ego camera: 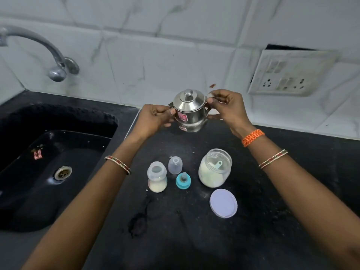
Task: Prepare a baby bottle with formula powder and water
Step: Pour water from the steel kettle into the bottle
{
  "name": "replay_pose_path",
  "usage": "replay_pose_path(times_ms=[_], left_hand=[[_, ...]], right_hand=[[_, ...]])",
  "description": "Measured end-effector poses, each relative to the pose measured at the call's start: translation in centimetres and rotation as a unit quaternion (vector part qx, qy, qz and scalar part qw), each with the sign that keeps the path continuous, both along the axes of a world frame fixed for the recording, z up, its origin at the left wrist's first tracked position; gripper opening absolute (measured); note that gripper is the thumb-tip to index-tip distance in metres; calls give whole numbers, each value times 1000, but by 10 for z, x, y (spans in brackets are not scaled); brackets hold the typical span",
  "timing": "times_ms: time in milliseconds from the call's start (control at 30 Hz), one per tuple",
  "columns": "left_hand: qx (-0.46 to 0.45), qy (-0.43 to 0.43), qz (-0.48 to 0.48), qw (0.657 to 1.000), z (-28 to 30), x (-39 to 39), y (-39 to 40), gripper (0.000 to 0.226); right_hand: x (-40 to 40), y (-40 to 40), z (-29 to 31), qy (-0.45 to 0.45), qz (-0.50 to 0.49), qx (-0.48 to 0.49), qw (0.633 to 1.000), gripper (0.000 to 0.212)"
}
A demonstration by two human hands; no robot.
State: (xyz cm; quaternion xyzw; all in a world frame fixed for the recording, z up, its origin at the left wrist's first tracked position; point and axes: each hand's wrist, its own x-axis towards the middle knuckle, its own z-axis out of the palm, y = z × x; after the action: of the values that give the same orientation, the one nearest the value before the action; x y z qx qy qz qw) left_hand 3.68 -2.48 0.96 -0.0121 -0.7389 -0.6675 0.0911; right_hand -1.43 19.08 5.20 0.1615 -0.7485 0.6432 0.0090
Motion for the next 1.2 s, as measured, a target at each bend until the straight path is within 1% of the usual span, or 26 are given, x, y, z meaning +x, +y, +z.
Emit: replay_pose_path(times_ms=[100,233,333,467,633,800,1033,1200], left_hand=[[6,14,-6,1000,8,34,1,10],[24,37,33,999,-9,73,-5,29],[30,8,71,997,-44,101,-12,37],[25,-63,99,993,-92,126,-11,49],[22,-82,93,992,-116,138,1,46],[31,-100,106,989,-133,147,1,49],[-29,-93,118,988,-139,153,5,53],[-46,-82,131,987,-140,154,9,53]], right_hand=[[29,0,10,28,0,-12,1000,13],[54,-2,8,44,3,-6,999,7],[66,-2,2,45,2,6,999,8],[74,-1,-6,46,2,47,998,10],[83,-3,-13,68,14,106,992,8],[89,-5,-17,98,40,156,982,12],[90,-8,-21,116,48,202,971,14],[90,-9,-20,124,52,215,967,14]])
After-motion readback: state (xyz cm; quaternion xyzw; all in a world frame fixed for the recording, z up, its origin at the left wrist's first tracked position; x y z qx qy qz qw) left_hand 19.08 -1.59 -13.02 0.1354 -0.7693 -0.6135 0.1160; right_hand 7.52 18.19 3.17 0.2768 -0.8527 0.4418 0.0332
